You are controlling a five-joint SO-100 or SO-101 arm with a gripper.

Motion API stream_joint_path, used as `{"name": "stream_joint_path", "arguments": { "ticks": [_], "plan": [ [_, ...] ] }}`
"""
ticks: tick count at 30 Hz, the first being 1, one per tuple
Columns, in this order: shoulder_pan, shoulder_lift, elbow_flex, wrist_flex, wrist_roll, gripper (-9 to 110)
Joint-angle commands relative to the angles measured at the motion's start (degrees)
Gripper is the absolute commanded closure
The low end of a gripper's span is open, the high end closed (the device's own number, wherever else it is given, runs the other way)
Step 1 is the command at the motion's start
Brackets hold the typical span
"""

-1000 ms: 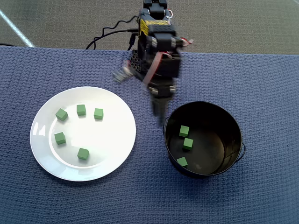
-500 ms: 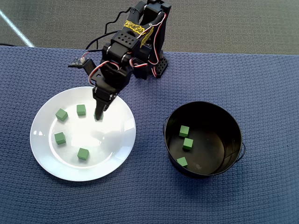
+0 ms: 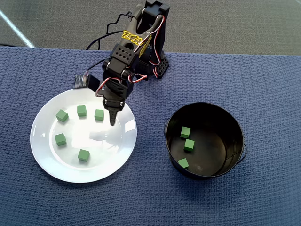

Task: Pick up the green cubes from the white plate and place them in the black recipient

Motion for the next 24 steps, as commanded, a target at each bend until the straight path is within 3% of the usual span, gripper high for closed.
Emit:
{"name": "stream_joint_path", "arguments": {
  "ticks": [1,17,24],
  "plan": [
    [1.93,-0.88,-1.14,1.58,-7.73,79],
    [12.39,-6.5,0.79,-7.73,-21.18,79],
    [13.54,-9.32,1.32,-13.01,-20.48,84]
  ]
}}
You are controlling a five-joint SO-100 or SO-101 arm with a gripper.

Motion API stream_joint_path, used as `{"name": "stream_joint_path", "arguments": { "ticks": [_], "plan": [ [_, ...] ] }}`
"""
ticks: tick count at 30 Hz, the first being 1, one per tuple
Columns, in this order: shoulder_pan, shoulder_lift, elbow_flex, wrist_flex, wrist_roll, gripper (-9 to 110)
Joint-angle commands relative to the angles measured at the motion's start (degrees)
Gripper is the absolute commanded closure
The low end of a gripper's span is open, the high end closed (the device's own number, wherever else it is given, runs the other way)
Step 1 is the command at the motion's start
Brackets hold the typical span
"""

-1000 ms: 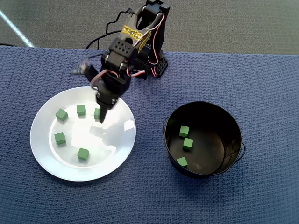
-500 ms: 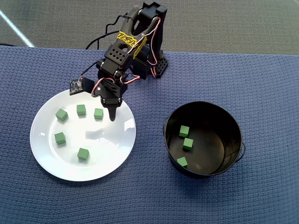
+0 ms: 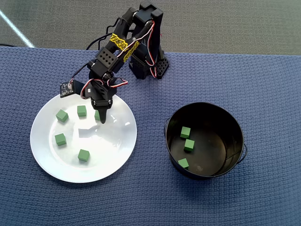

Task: Pick up the green cubes from the white plate and place them in the black recipient

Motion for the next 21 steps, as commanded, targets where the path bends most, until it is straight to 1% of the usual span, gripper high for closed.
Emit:
{"name": "stream_joint_path", "arguments": {
  "ticks": [1,8,11,14,15,16,21],
  "plan": [
    [0.97,0.0,-0.18,-2.55,1.32,85],
    [1.32,-0.26,0.88,-6.59,4.83,88],
    [1.32,-0.44,1.41,-7.03,4.48,89],
    [0.97,-0.44,2.29,-7.29,3.6,94],
    [0.88,-0.44,2.64,-7.56,3.43,99],
    [0.88,-0.44,2.72,-7.73,3.43,101],
    [0.7,-0.09,2.72,-7.12,3.08,101]
  ]
}}
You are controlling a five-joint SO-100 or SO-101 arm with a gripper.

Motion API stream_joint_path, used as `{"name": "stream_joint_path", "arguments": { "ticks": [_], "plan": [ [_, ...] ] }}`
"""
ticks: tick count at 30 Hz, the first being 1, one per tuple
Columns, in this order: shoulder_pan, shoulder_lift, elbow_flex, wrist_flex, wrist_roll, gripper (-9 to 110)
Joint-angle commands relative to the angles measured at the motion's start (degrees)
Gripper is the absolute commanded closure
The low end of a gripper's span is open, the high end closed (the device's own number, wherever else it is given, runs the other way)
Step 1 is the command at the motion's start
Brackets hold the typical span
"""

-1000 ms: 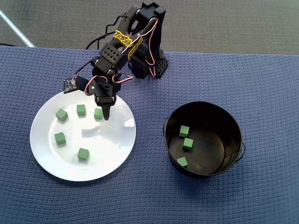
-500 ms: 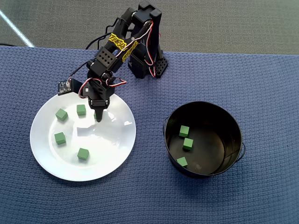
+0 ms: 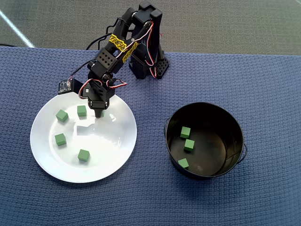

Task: Pick up the green cubes from the white plate and place them in the black recipient

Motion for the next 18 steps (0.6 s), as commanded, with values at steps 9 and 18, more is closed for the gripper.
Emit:
{"name": "stream_joint_path", "arguments": {
  "ticks": [9,18],
  "plan": [
    [-6.68,14.5,-5.19,10.28,12.48,102],
    [-26.81,29.53,-16.87,26.46,32.52,102]
  ]
}}
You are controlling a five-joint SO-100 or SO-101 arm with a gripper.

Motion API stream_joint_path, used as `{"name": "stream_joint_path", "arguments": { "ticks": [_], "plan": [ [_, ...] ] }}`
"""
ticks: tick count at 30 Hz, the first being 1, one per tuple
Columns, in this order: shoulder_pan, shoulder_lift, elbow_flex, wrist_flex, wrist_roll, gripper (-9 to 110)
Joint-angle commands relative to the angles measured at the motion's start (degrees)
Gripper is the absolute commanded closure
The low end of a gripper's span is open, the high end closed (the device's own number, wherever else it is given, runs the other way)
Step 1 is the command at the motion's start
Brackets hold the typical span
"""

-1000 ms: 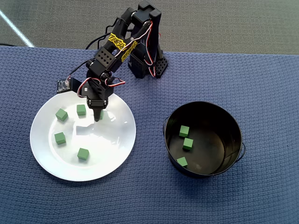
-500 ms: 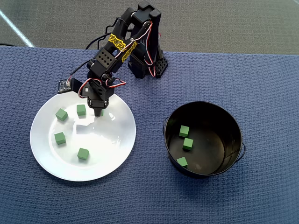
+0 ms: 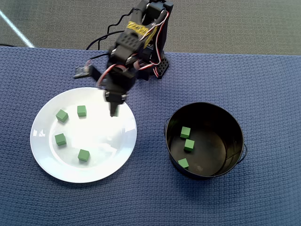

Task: Pick up the green cubes from the white plate and place them in the black recipient

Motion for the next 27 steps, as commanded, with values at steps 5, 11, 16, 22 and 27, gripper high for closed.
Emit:
{"name": "stream_joint_path", "arguments": {
  "ticks": [5,11,16,22,27],
  "plan": [
    [-19.69,3.96,-15.91,5.54,16.17,102],
    [-32.43,-11.34,-31.46,5.89,23.38,102],
    [-38.41,-24.08,-40.52,4.66,25.58,102],
    [-44.21,-29.18,-41.57,4.39,24.87,102],
    [-46.32,-27.33,-37.62,2.99,24.52,99]
  ]
}}
